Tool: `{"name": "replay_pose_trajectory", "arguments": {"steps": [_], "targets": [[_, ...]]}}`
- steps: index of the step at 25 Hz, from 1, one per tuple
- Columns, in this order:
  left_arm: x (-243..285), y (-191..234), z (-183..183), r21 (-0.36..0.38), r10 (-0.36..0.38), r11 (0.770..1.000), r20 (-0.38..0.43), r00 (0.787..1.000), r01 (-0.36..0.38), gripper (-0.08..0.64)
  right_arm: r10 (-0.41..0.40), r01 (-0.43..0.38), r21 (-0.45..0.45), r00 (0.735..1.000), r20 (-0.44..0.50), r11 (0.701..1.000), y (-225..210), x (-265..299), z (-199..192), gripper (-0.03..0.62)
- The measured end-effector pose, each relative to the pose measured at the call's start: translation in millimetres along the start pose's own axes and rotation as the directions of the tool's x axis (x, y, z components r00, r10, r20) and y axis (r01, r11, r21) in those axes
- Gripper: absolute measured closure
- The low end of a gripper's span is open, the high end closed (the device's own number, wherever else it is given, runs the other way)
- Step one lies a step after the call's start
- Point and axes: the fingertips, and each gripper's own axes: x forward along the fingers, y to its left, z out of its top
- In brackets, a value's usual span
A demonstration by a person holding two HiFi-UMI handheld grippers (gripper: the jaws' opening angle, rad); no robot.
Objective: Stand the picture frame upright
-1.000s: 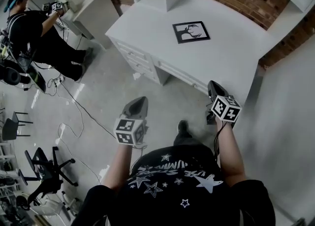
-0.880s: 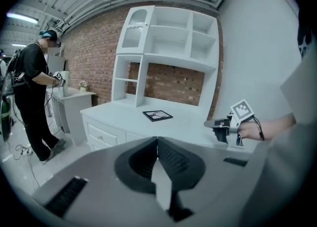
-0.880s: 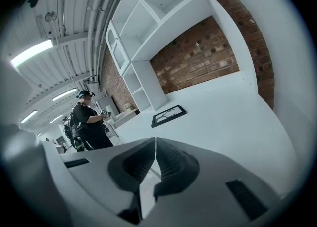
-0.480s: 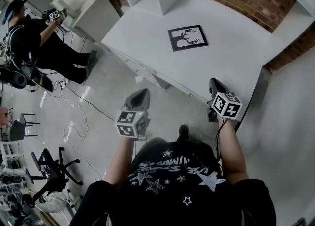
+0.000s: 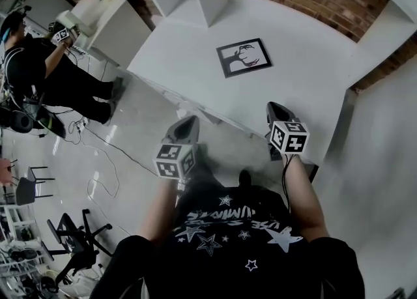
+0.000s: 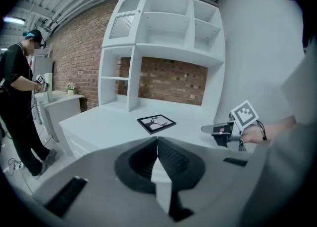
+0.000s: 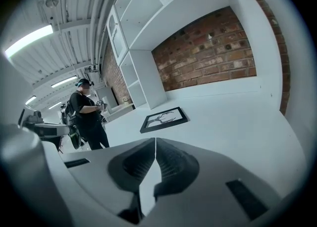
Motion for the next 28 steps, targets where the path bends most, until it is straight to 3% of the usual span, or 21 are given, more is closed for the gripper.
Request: {"name": "replay_pose_trajectory", "arguments": {"steps": [9, 12, 18, 28], "targets": [[66.5, 60.1, 29.6, 0.049, -0.157, 0.986, -0.022, 0.987, 0.158, 0.541, -0.156, 0.156, 0.126, 0.988, -0.014, 0.98, 1.6, 55.8, 8.7, 0.575], [86.8, 80.2, 36.8, 0.065, -0.222, 0.972, -0.045, 0.974, 0.224, 0.541, -0.227, 0.228, 0.168, 0.974, -0.028, 0.959, 5.2, 68.9, 10.7, 0.575], [117.6, 114.6, 47.8, 0.091, -0.313, 0.943, -0.082, 0.946, 0.32, 0.541, -0.294, 0.298, 0.249, 0.954, -0.054, 0.921, 22.7, 97.5, 9.4, 0.575], [151.0, 147.8, 48.8, 0.104, -0.423, 0.893, -0.14, 0.895, 0.438, 0.541, -0.42, 0.433, 0.338, 0.9, -0.115, 0.835, 34.5, 138.4, 6.0, 0.575]]}}
